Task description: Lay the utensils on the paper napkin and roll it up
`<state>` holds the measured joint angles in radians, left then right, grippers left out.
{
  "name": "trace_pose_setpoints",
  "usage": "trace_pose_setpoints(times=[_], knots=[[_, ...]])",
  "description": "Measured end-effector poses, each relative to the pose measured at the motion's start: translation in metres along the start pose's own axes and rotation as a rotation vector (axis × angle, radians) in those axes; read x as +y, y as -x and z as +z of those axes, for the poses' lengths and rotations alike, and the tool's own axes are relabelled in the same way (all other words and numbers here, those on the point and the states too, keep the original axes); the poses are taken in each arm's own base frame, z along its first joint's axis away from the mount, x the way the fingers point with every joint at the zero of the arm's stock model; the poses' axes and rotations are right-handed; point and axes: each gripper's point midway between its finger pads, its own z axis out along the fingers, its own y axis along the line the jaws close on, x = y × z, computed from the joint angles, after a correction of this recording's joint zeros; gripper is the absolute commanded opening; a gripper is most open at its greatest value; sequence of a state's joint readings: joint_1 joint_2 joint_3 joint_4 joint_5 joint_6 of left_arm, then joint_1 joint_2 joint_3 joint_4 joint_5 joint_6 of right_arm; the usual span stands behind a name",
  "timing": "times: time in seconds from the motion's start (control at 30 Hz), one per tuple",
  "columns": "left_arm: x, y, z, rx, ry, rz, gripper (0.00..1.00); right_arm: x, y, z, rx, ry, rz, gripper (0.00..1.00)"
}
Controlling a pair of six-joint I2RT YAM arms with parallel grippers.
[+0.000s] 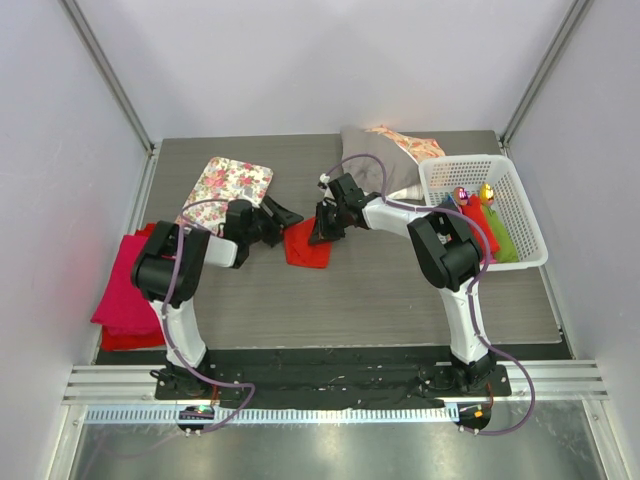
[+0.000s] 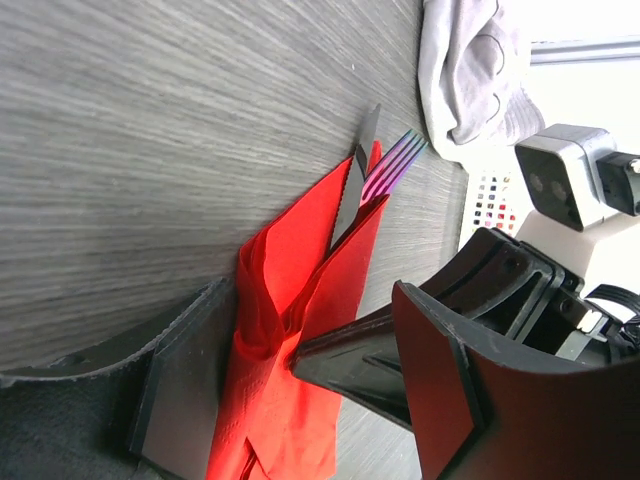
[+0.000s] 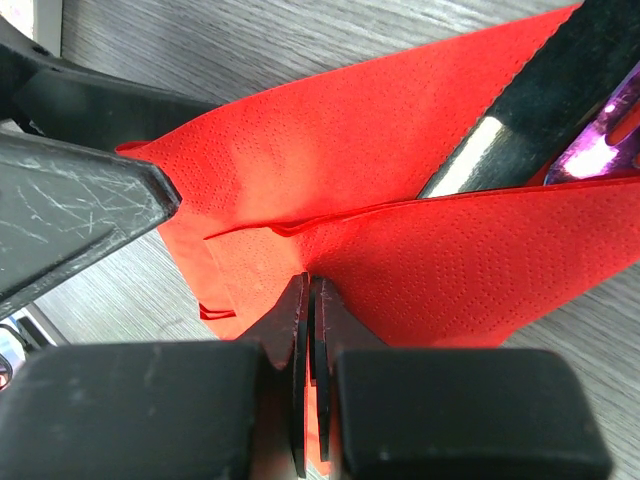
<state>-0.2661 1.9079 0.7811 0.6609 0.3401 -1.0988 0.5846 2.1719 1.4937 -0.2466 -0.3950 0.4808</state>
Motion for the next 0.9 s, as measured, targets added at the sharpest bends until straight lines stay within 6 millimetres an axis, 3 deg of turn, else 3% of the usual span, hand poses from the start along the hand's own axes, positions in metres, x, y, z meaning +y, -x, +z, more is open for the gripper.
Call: trace_pose_setpoints(times=[0.13, 0.47, 0.67, 0.77, 0.9], knots=[[-0.001, 0.001, 0.002, 0.008, 0.005, 0.014, 0.7, 0.0, 0.0, 0.0, 0.0, 0.001, -0.001, 0.01], [0.008, -0.012, -0.004, 0.123, 0.086, 0.107, 0.51, 0.0, 0.0, 0.0, 0.001, 0.004, -0.004, 0.01], [0.013, -0.031, -0.024, 0.194, 0.093, 0.111, 0.48, -0.001, -0.001, 0.0, 0.003, 0.008, -0.003, 0.01], [0.014, -0.035, -0.028, 0.208, 0.092, 0.108, 0.53, -0.001, -0.001, 0.0, 0.002, 0.01, -0.006, 0.01], [0.013, -0.034, -0.029, 0.202, 0.084, 0.108, 0.51, -0.001, -0.001, 0.0, 0.003, 0.011, -0.007, 0.01]])
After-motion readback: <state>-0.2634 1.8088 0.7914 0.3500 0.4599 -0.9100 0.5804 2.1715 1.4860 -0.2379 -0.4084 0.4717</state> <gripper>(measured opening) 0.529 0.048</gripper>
